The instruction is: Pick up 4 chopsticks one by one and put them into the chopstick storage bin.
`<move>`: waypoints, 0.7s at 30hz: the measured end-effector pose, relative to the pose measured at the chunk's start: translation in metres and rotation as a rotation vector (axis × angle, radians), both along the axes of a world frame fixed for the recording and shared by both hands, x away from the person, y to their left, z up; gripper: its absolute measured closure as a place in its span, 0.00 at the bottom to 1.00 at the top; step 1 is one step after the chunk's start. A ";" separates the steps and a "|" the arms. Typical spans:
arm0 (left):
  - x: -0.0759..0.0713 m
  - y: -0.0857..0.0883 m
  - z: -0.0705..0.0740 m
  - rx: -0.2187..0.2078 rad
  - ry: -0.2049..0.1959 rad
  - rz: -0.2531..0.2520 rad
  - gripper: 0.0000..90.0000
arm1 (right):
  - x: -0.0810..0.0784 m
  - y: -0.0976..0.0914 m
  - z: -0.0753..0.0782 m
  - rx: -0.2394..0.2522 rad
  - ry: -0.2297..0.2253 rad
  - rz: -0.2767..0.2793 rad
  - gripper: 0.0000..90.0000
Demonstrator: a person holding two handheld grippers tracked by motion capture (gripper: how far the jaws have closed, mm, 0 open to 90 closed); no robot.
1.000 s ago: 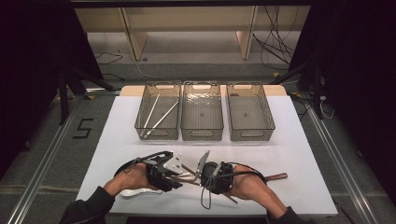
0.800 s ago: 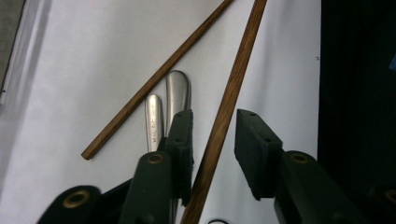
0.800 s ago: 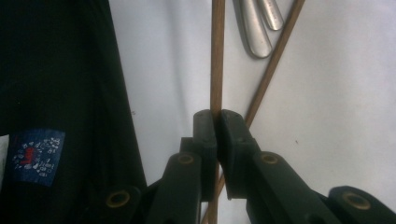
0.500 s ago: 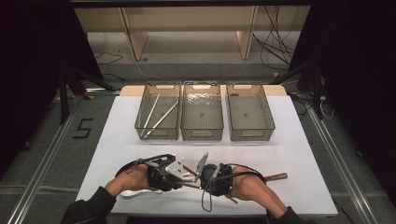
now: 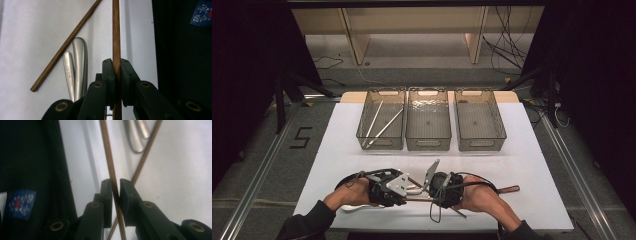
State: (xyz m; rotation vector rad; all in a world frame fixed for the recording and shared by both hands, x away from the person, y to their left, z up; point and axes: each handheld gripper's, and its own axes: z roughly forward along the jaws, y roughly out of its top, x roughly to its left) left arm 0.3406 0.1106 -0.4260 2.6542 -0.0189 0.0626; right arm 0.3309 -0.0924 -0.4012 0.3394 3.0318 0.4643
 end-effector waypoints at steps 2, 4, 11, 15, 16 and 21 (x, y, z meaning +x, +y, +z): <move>0.001 0.002 0.000 -0.006 0.004 0.021 0.93 | 0.003 -0.002 0.004 0.039 -0.006 -0.049 0.80; 0.003 0.004 0.001 -0.005 0.010 0.049 0.93 | 0.005 -0.006 0.008 0.070 -0.012 -0.075 0.73; 0.014 0.013 0.005 -0.035 0.007 0.202 0.93 | 0.007 -0.011 0.017 0.137 -0.045 -0.154 0.53; 0.021 0.020 0.009 -0.061 0.000 0.300 0.92 | 0.007 -0.015 0.019 0.167 -0.076 -0.175 0.47; 0.023 0.022 0.011 -0.076 0.000 0.331 0.92 | 0.006 -0.015 0.020 0.175 -0.077 -0.195 0.46; 0.033 0.033 0.017 -0.128 0.004 0.464 0.92 | 0.005 -0.020 0.016 0.176 -0.060 -0.215 0.41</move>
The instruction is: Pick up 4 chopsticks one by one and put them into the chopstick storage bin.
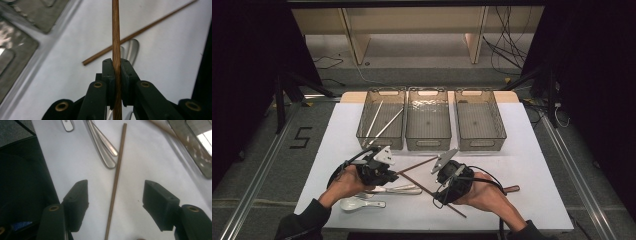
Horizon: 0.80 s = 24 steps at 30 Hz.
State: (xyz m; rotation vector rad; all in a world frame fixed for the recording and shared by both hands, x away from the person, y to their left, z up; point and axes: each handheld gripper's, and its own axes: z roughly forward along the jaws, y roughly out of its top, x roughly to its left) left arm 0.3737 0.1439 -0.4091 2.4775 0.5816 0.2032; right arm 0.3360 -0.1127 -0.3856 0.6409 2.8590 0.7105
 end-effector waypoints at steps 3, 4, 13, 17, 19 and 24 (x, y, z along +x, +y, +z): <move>0.004 0.006 0.003 -0.036 -0.005 0.064 0.92 | 0.001 -0.004 -0.005 0.000 0.005 -0.021 0.39; 0.005 0.008 0.005 -0.037 -0.004 0.074 0.92 | 0.001 -0.005 -0.007 0.000 0.007 -0.034 0.38; 0.013 0.024 0.019 -0.087 -0.043 0.189 0.92 | 0.001 -0.010 -0.020 -0.025 0.042 -0.098 0.37; 0.021 0.033 0.023 -0.098 -0.051 0.235 0.93 | 0.001 -0.012 -0.022 -0.020 0.049 -0.124 0.35; 0.025 0.036 0.024 -0.107 -0.050 0.259 0.93 | 0.001 -0.012 -0.023 -0.020 0.054 -0.129 0.35; 0.036 0.044 0.024 -0.118 -0.047 0.299 0.93 | -0.001 -0.013 -0.026 -0.026 0.064 -0.132 0.35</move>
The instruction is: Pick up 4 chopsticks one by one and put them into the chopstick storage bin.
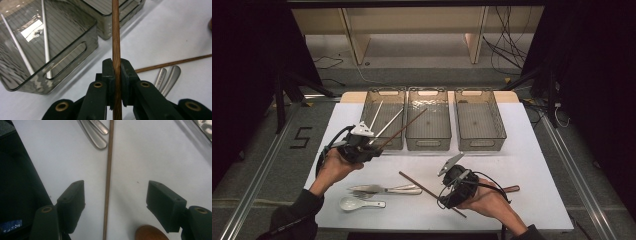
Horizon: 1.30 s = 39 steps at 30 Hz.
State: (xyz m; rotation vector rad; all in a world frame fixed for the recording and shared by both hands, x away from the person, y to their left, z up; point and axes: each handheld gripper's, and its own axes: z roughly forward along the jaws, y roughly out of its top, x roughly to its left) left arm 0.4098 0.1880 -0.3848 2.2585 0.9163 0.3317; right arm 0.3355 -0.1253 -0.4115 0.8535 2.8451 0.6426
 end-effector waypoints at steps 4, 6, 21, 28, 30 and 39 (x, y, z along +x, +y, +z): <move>0.009 0.007 0.002 -0.019 0.002 0.030 0.93 | 0.000 0.000 -0.001 0.000 -0.004 0.007 0.35; 0.013 0.009 0.003 -0.024 0.004 0.047 0.93 | -0.001 0.000 -0.001 0.001 0.000 0.005 0.35; 0.050 0.006 0.006 -0.038 0.020 0.124 0.93 | -0.002 0.001 -0.004 -0.020 0.016 0.022 0.33; 0.068 0.005 0.007 -0.043 0.026 0.160 0.93 | -0.003 0.001 -0.004 -0.019 0.016 0.021 0.33; 0.073 0.004 0.007 -0.046 0.028 0.178 0.93 | -0.003 0.002 -0.004 -0.020 0.017 0.028 0.33; 0.095 0.010 0.004 -0.037 0.054 0.246 0.93 | -0.004 0.002 -0.005 -0.023 0.019 0.030 0.32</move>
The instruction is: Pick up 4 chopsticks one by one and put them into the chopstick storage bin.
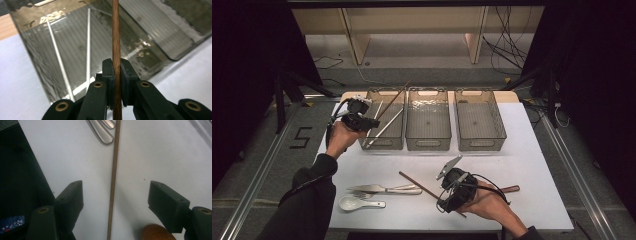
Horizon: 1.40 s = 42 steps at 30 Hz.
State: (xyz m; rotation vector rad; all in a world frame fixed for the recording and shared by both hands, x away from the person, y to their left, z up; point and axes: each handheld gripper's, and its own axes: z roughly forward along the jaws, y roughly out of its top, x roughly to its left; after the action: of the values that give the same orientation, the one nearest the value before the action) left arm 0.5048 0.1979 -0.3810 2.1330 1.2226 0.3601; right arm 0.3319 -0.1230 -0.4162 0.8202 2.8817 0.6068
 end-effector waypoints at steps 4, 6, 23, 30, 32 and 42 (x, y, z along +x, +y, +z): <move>0.008 0.004 -0.007 0.006 0.023 0.028 0.92 | 0.000 0.000 0.000 -0.006 -0.002 0.018 0.32; 0.011 0.007 -0.010 0.003 0.032 0.041 0.92 | 0.000 0.000 -0.001 -0.005 -0.001 0.019 0.32; 0.029 0.012 -0.024 0.031 0.086 0.112 0.92 | 0.000 0.001 -0.002 -0.002 0.009 0.026 0.32; 0.029 0.012 -0.027 0.016 0.083 0.129 0.85 | -0.001 0.001 -0.002 -0.001 0.009 0.031 0.32; 0.029 0.012 -0.026 0.012 0.076 0.136 0.77 | -0.001 0.001 -0.001 -0.001 0.010 0.030 0.32; 0.001 0.015 -0.005 -0.095 0.043 0.047 0.39 | 0.001 0.000 -0.001 -0.005 0.009 0.020 0.32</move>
State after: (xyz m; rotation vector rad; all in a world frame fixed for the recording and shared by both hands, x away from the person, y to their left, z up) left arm 0.5063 0.2125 -0.3860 2.0435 1.2897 0.2719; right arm 0.3325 -0.1232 -0.4173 0.7965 2.9017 0.5992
